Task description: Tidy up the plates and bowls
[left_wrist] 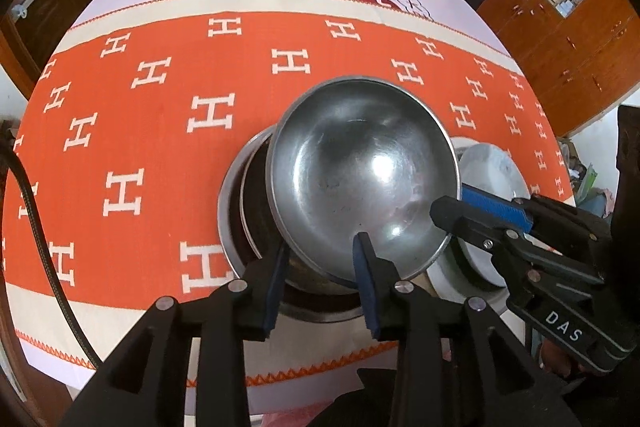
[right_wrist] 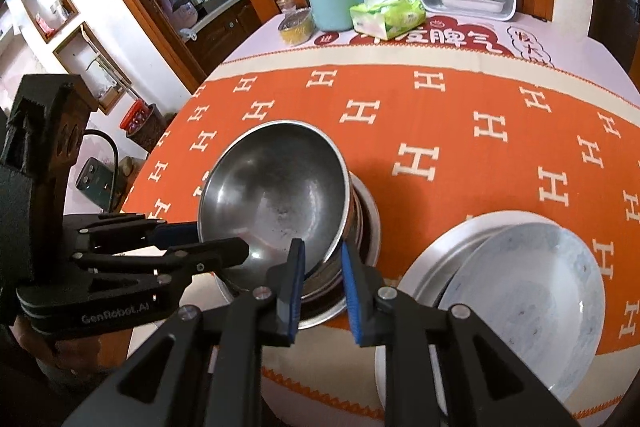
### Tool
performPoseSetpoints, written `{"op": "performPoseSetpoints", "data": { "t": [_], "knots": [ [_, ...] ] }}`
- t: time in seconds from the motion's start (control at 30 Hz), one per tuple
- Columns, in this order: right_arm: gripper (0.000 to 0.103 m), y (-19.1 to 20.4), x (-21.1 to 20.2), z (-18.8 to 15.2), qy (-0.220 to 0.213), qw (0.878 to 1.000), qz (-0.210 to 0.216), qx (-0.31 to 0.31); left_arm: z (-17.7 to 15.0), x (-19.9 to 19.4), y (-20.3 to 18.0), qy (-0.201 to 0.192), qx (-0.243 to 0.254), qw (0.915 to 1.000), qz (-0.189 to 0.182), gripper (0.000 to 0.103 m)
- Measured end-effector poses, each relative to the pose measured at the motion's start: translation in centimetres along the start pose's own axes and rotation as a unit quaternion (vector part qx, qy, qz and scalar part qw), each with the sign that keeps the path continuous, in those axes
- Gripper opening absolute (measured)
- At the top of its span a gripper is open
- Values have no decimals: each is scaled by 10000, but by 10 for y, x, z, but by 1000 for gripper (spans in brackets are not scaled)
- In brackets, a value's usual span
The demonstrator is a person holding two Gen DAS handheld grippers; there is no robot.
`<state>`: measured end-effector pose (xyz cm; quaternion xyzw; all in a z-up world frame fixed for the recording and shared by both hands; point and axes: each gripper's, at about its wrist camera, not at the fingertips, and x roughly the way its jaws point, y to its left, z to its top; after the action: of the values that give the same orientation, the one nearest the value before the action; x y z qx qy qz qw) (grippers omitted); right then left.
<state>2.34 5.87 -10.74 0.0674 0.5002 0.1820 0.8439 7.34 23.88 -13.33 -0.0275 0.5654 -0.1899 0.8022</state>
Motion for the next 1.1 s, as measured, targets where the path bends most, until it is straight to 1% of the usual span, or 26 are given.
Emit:
{"op": "performPoseSetpoints", "data": {
  "t": [0.17, 0.2, 0.23, 0.27, 0.3, 0.5, 0.63, 0.67, 0.73, 0.8, 0.87, 1.0, 1.07, 1.1],
  "knots": [
    [20, -4, 4, -2, 123, 9999, 29, 101, -4, 5, -1, 138, -22, 9999, -5, 36],
    [20, -4, 4, -3, 141, 9998, 36, 114, -3, 5, 0, 132, -23, 9999, 0, 37],
    [20, -4, 5, -3, 150, 9998, 40, 123, -4, 5, 0, 117, -22, 9999, 12, 39],
    [20, -5, 5, -4, 151, 9998, 58, 131, -4, 4, 0, 86, -26, 10000, 19, 44],
    [20, -5, 5, -4, 144, 9998, 96, 132, -4, 3, 0, 66, -33, 10000, 30, 46],
    [21, -5, 4, -4, 134, 9997, 154, 103, -6, -1, 2, 16, -72, 10000, 54, 49],
    [21, -7, 2, -5, 98, 9997, 167, 152, -5, -8, 0, -94, -30, 9999, 42, 57],
    [22, -8, 2, -6, 110, 9996, 175, 170, -5, -10, 0, -125, -29, 9999, 34, 58],
    [31, -10, 2, -7, 143, 9995, 187, 230, -4, -15, -1, -232, -40, 9997, 27, 58],
    [37, -14, 2, -9, 159, 9991, 204, 328, -4, -18, 0, -310, -59, 9995, 2, 60],
    [39, -18, 2, -10, 168, 9986, 239, 430, -4, -19, 2, -348, -113, 9993, -2, 67],
    [44, -26, 5, -13, 254, 9970, 319, 652, -3, -17, 9, -316, -277, 9991, 65, 69],
    [46, -30, 7, -14, 298, 9958, 395, 766, -2, -15, 14, -284, -344, 9990, 75, 75],
    [47, -32, 8, -14, 320, 9953, 420, 813, -2, -14, 16, -259, -380, 9989, 82, 75]
  ]
}}
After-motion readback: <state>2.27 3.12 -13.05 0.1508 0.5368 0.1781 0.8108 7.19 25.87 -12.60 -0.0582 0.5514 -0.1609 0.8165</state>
